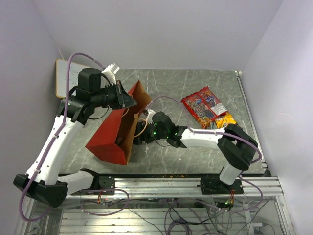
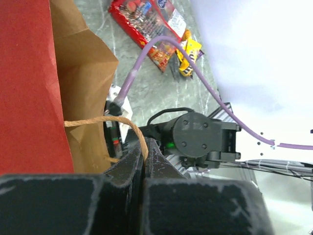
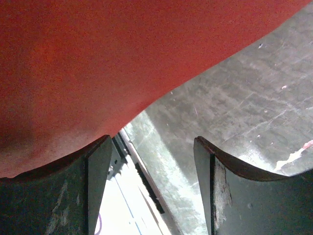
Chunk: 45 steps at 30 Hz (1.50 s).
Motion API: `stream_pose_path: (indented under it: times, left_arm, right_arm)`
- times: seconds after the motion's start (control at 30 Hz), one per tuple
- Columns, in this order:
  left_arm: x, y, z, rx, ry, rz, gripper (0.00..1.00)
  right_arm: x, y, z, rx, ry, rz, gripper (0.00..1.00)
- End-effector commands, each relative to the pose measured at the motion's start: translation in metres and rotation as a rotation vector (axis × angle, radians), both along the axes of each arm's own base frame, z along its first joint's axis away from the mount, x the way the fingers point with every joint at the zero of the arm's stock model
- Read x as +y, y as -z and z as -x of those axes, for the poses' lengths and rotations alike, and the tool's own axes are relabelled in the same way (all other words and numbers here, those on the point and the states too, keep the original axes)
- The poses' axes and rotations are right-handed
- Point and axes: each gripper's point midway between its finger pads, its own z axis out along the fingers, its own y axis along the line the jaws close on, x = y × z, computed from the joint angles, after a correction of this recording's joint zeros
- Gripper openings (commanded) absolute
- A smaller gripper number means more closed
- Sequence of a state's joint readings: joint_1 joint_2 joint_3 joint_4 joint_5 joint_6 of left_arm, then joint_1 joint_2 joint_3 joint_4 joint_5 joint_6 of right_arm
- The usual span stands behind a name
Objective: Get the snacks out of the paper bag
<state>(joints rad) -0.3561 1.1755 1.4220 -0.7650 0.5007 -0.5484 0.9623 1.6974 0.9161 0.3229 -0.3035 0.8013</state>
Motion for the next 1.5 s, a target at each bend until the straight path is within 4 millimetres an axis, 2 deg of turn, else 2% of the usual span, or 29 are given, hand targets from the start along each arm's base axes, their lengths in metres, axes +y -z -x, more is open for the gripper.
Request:
stream_pose_path:
  times: [0.0,0.17,0.23,0.43,0.5,0.53,0.6,0.67,0.73,0.83,0.9,0.97,1.07,1.13,1.27,1.33,1.47]
  left_arm:
    - [-0.016,-0.016,0.006,-0.035,0.017,0.084,0.07]
    - [-0.016,0.002,0.032,0.017,-0.008,0.098,0.07]
    - [-0.016,0.011,0.043,0.047,-0.024,0.127,0.07]
    - [-0.012,0.014,0.069,0.078,-0.038,0.204,0.07]
    - [-0.013,0.016,0.076,0.096,-0.035,0.22,0.07]
    - [-0.015,0.017,0.082,0.105,-0.023,0.24,0.07]
    - [-0.018,0.017,0.085,0.112,-0.011,0.247,0.07]
    - [-0.018,0.015,0.086,0.104,-0.004,0.235,0.07]
    - [-0.013,0.012,0.086,0.087,-0.012,0.197,0.07]
    - [-0.006,0.013,0.09,0.074,-0.015,0.145,0.07]
    - [-0.003,0.019,0.094,0.086,-0.009,0.124,0.07]
    - [-0.001,0.02,0.096,0.082,-0.016,0.124,0.07]
    - [0.002,0.013,0.097,0.05,-0.03,0.15,0.07]
    - [0.004,0.012,0.099,0.039,-0.037,0.154,0.07]
    - [0.01,0.022,0.103,0.057,-0.059,0.139,0.07]
    - [0.012,0.022,0.104,0.051,-0.071,0.143,0.07]
    - [0.019,0.023,0.105,0.04,-0.097,0.126,0.07]
  right_arm:
    - [-0.005,0.001,0.009,-0.132,-0.066,0.028,0.68]
    - [-0.055,0.018,0.004,-0.348,-0.086,0.221,0.69]
    - [-0.077,0.015,0.0,-0.462,-0.101,0.277,0.7]
    - [-0.146,-0.002,-0.02,-0.69,-0.003,0.486,0.71]
    - [-0.165,-0.016,-0.029,-0.753,0.056,0.53,0.71]
    - [-0.178,-0.041,-0.034,-0.847,0.097,0.532,0.71]
    - [-0.18,-0.066,-0.032,-0.951,0.082,0.494,0.71]
    - [-0.176,-0.091,-0.022,-1.084,-0.001,0.434,0.71]
    - [-0.165,-0.102,0.004,-1.252,-0.221,0.363,0.69]
    - [-0.149,-0.106,0.044,-1.454,-0.5,0.218,0.67]
    - [-0.14,-0.104,0.055,-1.504,-0.581,0.154,0.66]
    - [-0.128,-0.09,0.066,-1.507,-0.694,0.108,0.62]
    - [-0.108,-0.073,0.073,-1.554,-0.788,0.079,0.59]
    - [-0.092,-0.07,0.073,-1.613,-0.825,0.082,0.59]
    - [-0.057,-0.065,0.071,-1.676,-0.917,0.061,0.57]
    - [-0.043,-0.05,0.07,-1.691,-0.957,0.07,0.57]
    - [-0.02,-0.05,0.07,-1.683,-0.979,0.053,0.55]
